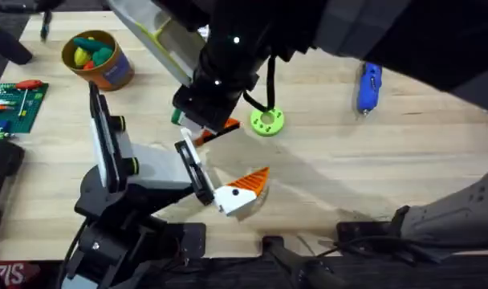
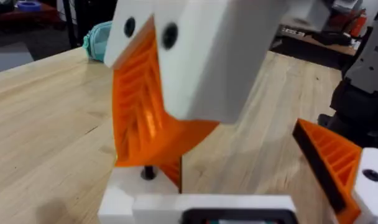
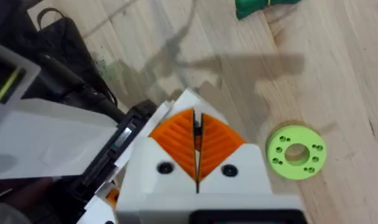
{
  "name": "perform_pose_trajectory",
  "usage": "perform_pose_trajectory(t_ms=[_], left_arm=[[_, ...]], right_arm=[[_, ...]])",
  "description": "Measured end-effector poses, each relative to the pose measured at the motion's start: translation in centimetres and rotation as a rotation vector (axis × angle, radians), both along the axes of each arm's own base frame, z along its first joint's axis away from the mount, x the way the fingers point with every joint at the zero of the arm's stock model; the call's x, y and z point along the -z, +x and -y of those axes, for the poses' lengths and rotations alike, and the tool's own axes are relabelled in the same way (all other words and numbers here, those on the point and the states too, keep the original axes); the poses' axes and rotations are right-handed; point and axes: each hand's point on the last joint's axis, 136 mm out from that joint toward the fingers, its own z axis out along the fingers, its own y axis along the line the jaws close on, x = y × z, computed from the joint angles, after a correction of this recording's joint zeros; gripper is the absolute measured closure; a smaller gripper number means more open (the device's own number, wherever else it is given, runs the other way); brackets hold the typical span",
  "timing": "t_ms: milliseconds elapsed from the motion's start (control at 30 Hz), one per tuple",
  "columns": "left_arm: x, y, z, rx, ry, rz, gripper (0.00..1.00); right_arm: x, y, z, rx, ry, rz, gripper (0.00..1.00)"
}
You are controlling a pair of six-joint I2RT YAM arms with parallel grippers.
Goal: Pick up the gripper from the table and insert it into the empty holder that is missing its gripper. Then pick up a screw, insert it into the mounting hole, and use the screwdriver to tighten it. Finally, clean up the table by picking up the vegetable and placing it into the bucket.
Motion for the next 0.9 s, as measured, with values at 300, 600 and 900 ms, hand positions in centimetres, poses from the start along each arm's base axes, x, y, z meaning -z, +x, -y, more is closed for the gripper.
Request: perform_pose_trajectory(t_ms=[300,600,900], left_arm=[[0.00,0.00,0.00,0.000,0.000,0.000,0.014],[0.00,0.00,0.00,0.000,0.000,0.000,0.014],[0.00,0.00,0.00,0.000,0.000,0.000,0.014]], right_arm=[[0.03,-0.10,0.05,-0.001,-0.002,-0.005,0.992],[0.06,-0.16,0.11,-0.002,-0.004,-0.007,0.996],[0.06,-0.19,0.09,-0.003,-0.003,-0.009,0.653]])
